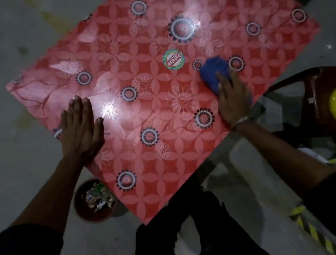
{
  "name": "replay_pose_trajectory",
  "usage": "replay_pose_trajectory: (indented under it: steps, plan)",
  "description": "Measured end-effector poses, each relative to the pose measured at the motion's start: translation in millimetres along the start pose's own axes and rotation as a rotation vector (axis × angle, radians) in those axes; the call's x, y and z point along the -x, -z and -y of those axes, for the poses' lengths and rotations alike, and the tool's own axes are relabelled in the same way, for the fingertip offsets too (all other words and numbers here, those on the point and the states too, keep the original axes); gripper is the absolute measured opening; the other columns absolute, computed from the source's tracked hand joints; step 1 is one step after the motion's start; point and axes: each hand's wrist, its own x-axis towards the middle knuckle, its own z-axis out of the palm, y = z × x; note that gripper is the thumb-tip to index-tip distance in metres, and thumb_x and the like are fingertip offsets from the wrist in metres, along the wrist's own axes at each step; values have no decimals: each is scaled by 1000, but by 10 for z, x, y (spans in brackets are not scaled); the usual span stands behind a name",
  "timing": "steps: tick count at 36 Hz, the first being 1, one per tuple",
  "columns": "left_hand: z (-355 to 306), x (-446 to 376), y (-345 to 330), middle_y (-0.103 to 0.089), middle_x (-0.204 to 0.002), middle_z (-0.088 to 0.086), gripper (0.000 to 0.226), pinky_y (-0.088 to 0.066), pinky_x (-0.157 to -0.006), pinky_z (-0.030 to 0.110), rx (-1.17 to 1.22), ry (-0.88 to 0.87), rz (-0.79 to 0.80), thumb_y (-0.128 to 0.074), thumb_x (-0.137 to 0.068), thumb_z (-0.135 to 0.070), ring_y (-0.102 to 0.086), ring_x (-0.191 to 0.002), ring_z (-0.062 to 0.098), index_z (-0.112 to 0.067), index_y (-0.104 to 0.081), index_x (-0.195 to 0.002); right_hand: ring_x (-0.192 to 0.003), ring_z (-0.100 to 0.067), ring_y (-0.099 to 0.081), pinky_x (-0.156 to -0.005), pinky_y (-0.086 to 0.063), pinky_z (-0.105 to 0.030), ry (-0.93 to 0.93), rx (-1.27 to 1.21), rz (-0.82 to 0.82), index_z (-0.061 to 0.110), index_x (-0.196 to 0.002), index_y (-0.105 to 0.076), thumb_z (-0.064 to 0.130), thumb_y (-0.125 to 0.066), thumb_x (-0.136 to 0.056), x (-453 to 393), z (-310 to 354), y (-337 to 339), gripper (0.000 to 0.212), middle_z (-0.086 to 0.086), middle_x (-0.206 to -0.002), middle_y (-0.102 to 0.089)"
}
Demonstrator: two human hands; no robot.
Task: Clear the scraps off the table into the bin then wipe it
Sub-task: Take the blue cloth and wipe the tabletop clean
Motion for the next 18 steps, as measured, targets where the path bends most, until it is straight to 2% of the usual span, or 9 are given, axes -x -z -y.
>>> replay_pose_trajectory:
  steps: [3,6,9,12,16,18]
  plan:
    - [-53,31,26,-17,-177,20,72,-11,-133,54,22,17,-24,-27,-111,-50,-15,-165,39,-12,-14,-171,-159,-25,-18,-124,-21,-59,-68,95,136,38,-160,-34,47,-27,-110,-368,-258,-58,51,-6,-172,-21]
    - [-43,14,33,-19,-177,20,72,-13,-132,54,-7,27,-30,-28,-112,-51,-17,-164,39,-13,-14,-171,-161,-22,-4,-125,-6,-58,-83,76,194,41,-163,-20,55,-27,-110,-384,-222,-95,55,-4,-174,-8]
    - [-44,9,51,-20,-176,21,71,-13,-132,55,-2,29,-12,-30,-112,-51,-20,-163,40,-13,-15,-171,-162,-20,-3,-125,-7,-59,-98,72,211,42,-163,-15,55,-25,-109,-154,-40,-151,56,-1,-175,-7]
    - [-58,13,75,-24,-175,20,69,-15,-132,55,30,31,-30,-33,-112,-47,-21,-163,38,-12,-20,-170,-162,-19,0,-126,-5,-57,-33,70,240,36,-165,-11,48,-23,-111,204,254,-223,57,0,-175,-3]
    - [-58,9,97,-26,-174,21,65,-14,-132,55,75,13,-67,-37,-114,-42,-23,-163,38,-9,-25,-168,-161,-17,-12,-128,-7,-50,-19,74,208,17,-166,-16,41,-26,-111,836,843,-401,60,-4,-173,-16]
    - [-55,18,98,-26,-175,21,65,-13,-133,55,85,11,-58,-35,-114,-42,-23,-163,38,-8,-25,-168,-160,-17,-14,-129,-6,-50,-4,49,205,15,-165,-18,39,-29,-111,1188,1173,-490,60,-5,-173,-19]
